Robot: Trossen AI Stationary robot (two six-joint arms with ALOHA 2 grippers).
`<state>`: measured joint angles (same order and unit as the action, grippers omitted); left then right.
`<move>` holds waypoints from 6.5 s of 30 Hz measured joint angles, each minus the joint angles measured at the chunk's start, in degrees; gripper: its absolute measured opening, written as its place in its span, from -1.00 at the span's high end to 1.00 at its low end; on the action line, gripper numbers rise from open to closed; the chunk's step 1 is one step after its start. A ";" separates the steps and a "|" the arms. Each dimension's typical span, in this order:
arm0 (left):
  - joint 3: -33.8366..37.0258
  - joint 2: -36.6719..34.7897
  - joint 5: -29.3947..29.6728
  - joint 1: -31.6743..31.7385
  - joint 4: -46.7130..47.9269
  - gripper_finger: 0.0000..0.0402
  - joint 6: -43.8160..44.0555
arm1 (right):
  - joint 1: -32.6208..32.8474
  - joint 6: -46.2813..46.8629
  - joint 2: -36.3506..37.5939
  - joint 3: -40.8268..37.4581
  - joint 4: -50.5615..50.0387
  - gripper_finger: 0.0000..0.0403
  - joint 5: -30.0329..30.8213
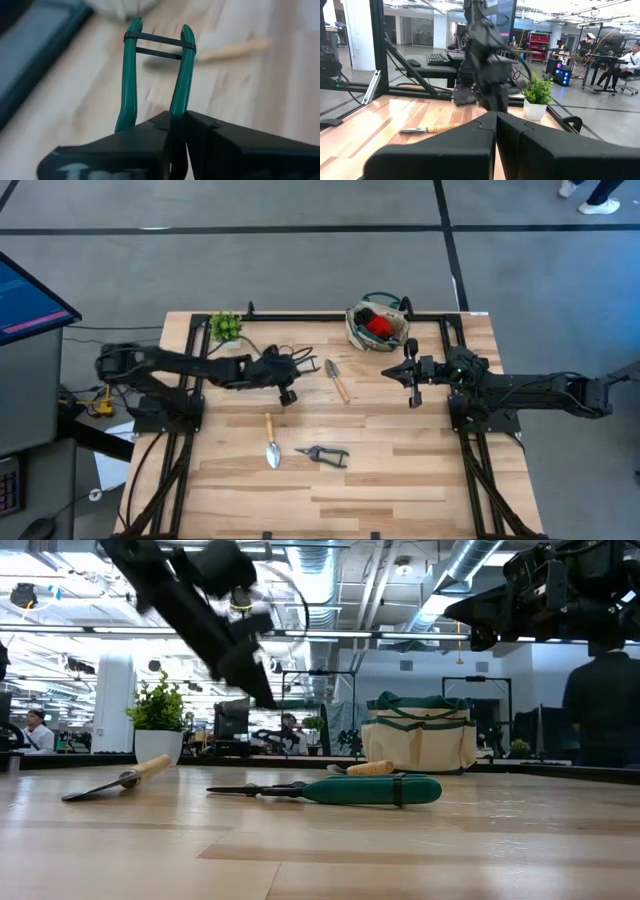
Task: Pick & Place Garden tools in Gardening bag
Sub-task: Put the top green shears into the gardening bag
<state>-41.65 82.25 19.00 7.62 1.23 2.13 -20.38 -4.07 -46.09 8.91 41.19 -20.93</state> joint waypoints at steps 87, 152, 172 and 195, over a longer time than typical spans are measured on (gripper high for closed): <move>-14.03 15.68 10.05 -4.36 -41.50 0.94 -26.71 | 0.04 12.74 -27.32 21.46 3.54 -0.12 10.77; -13.86 0.23 12.73 -4.27 -19.09 0.68 -18.74 | -4.87 5.87 5.77 21.44 -43.94 0.73 23.98; -13.86 0.23 19.79 -4.27 -15.29 0.99 -19.35 | -4.76 11.35 3.80 34.79 -77.82 0.73 28.53; -13.86 0.23 19.79 -4.27 -15.13 0.99 -18.14 | -5.38 14.04 -7.18 39.08 -78.63 0.73 41.99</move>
<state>-55.51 82.48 38.79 3.36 -13.91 -16.01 -25.76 9.98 -53.27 47.99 -37.44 21.06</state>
